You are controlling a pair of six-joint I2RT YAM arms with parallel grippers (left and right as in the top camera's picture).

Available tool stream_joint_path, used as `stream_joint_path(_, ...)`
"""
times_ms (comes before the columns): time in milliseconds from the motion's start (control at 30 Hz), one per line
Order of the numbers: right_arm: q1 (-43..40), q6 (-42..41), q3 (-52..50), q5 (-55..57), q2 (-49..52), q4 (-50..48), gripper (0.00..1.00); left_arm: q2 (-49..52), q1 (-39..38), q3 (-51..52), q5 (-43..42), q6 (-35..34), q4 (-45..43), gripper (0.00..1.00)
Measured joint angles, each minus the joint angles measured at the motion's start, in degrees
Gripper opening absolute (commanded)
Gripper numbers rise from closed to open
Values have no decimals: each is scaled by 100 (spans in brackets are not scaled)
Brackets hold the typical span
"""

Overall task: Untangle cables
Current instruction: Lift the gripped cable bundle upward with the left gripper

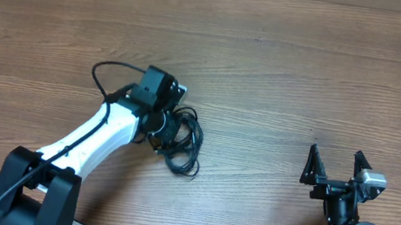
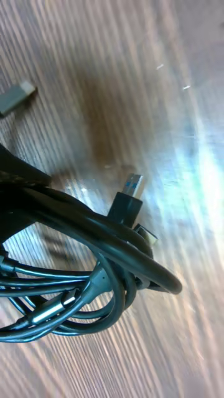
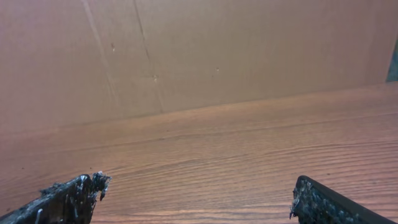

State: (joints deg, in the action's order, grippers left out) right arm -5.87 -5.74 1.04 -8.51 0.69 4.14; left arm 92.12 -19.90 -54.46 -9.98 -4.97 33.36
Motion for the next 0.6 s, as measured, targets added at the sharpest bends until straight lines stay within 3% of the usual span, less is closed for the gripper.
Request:
stream_joint_path(300,2,0,0,0,0,0,100,-94,0,-1292,-219,-876,1117,4)
stream_joint_path(600,2,0,0,-2,0,2,100,-127,0,-1606,-981,-2710,1434,4)
